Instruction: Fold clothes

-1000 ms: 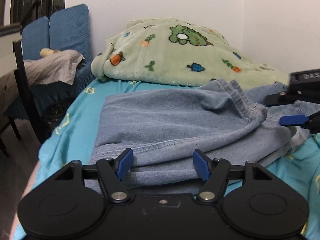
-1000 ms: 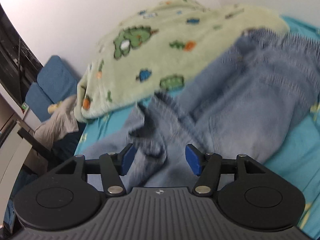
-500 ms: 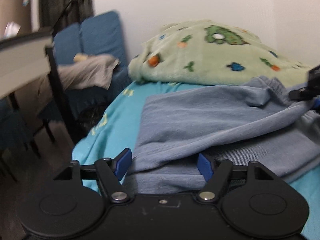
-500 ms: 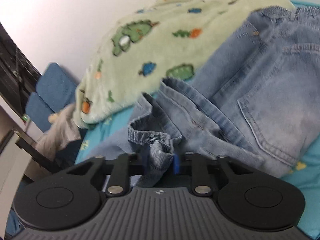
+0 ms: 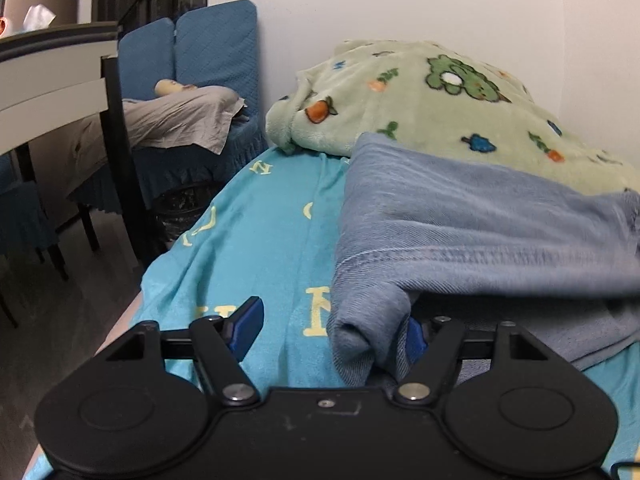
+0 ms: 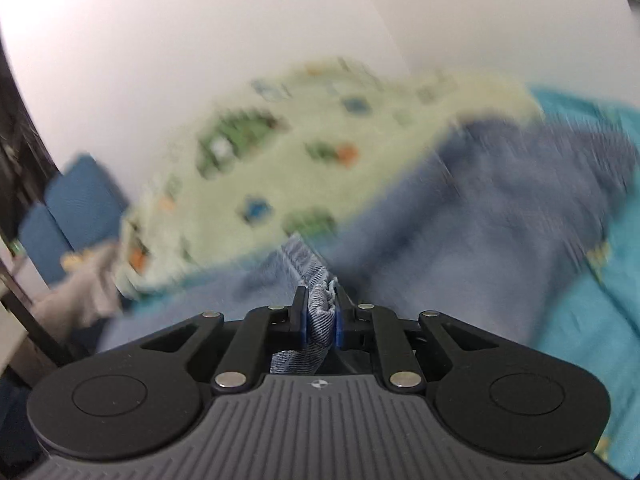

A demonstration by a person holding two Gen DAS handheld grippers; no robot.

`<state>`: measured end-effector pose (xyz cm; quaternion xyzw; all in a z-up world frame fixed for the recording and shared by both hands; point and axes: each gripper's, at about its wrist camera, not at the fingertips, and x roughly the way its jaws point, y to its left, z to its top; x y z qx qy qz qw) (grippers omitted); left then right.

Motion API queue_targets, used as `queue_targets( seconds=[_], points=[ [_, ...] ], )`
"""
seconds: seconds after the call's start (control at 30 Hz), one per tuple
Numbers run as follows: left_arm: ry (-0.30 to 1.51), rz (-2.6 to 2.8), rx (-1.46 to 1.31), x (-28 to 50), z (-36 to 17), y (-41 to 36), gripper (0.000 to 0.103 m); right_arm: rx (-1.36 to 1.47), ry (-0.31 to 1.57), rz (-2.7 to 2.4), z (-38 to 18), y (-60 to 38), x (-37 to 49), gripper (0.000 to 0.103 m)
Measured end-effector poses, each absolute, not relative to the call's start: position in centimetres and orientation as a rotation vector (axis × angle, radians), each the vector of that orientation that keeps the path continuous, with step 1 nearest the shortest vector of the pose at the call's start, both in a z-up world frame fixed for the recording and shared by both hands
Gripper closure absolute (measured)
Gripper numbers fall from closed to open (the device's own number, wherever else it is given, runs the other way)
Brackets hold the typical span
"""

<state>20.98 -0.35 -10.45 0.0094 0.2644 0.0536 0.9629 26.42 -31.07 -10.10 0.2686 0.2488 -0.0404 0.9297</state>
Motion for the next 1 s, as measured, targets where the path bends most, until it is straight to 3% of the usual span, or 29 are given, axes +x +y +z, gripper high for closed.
queue_targets(
  seconds=[0.03,0.13,0.2,0.3,0.6,1.0],
  points=[
    [0.535,0.103,0.008,21.2,-10.7,-0.3,0.036,0.543,0.548,-0.093,-11.4,-31.2,26.6,0.091],
    [0.534,0.077,-0.034,21.4,-11.1,0.1,0.052,0.575,0.58,-0.106,-13.6,-31.2,26.8,0.091],
    [0.523,0.048,-0.046,21.6,-11.3,0.0,0.077,0.584,0.566,-0.106,-13.7,-31.1,26.9,0.091],
    [0.467,0.041,-0.059,21.3,-11.0,-0.1,0.089,0.579,0.557,-0.099,-13.3,-31.0,27.0,0.091],
    [0.36,0.035,-0.217,20.3,-6.6,2.7,0.093,0.554,0.479,-0.01,-9.3,-29.1,26.1,0.091],
    [0.412,0.071,-0.212,17.7,-4.5,7.0,0.093,0.597,0.447,0.163,-5.5,-26.1,24.4,0.091]
  ],
)
